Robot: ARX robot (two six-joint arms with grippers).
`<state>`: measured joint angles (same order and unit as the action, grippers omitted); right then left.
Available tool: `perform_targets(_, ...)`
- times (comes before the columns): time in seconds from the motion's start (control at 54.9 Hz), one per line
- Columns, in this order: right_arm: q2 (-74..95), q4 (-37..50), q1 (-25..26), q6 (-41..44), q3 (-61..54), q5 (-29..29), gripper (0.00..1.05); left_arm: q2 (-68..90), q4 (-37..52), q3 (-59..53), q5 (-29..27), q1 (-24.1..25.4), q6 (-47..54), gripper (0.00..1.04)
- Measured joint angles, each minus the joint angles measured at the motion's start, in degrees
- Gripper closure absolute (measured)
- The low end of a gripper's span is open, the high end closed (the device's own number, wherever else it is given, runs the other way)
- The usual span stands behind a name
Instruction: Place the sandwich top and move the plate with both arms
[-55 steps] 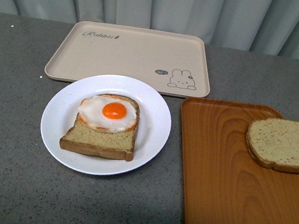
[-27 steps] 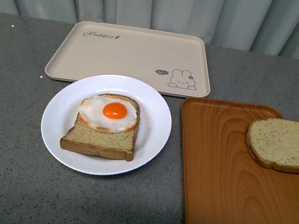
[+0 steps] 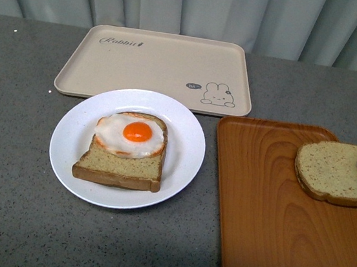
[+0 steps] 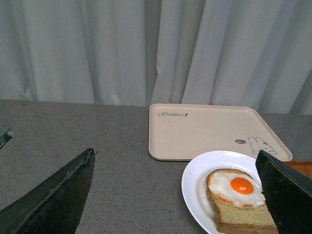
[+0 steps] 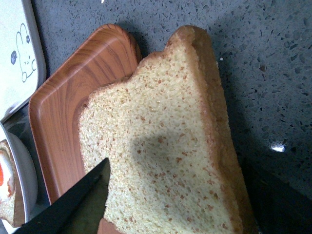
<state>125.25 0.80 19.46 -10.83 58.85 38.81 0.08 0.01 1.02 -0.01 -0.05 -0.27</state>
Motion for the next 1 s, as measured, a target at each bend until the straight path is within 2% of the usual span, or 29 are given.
perform_targets(0.128, 0.0, -0.44, 0.17, 0.24, 0.02, -0.63, 0.53, 0.0, 0.0, 0.0, 0.0, 0.0, 0.0, 0.06)
perform_targets(0.146, 0.0, -0.44, 0.26, 0.31, 0.02, -0.63, 0.6, 0.0, 0.0, 0.0, 0.0, 0.0, 0.0, 0.06)
perform_targets(0.237, -0.15, -0.7, 0.26, 0.74, 0.02, -0.55, 0.78, 0.0, 0.0, 0.0, 0.0, 0.0, 0.0, 0.06)
perform_targets(0.419, -2.25, -0.76, -0.07, 1.57, -0.04, 0.81, 1.0, 0.0, 0.0, 0.0, 0.0, 0.0, 0.0, 0.06)
perform_targets(0.729, -11.72, 1.01, -3.06, 1.79, -2.56, 5.88, 1.02, 0.0, 0.0, 0.0, 0.0, 0.0, 0.0, 0.06)
perform_targets(0.911, -18.49, 9.55, -8.41, -5.44, -6.51, 13.2, 1.02, 0.0, 0.0, 0.0, 0.0, 0.0, 0.0, 0.06)
perform_targets(1.002, -19.98, 14.12, -12.07, -10.54, -7.8, 15.1, 1.02, 0.0, 0.0, 0.0, 0.0, 0.0, 0.0, 0.06)
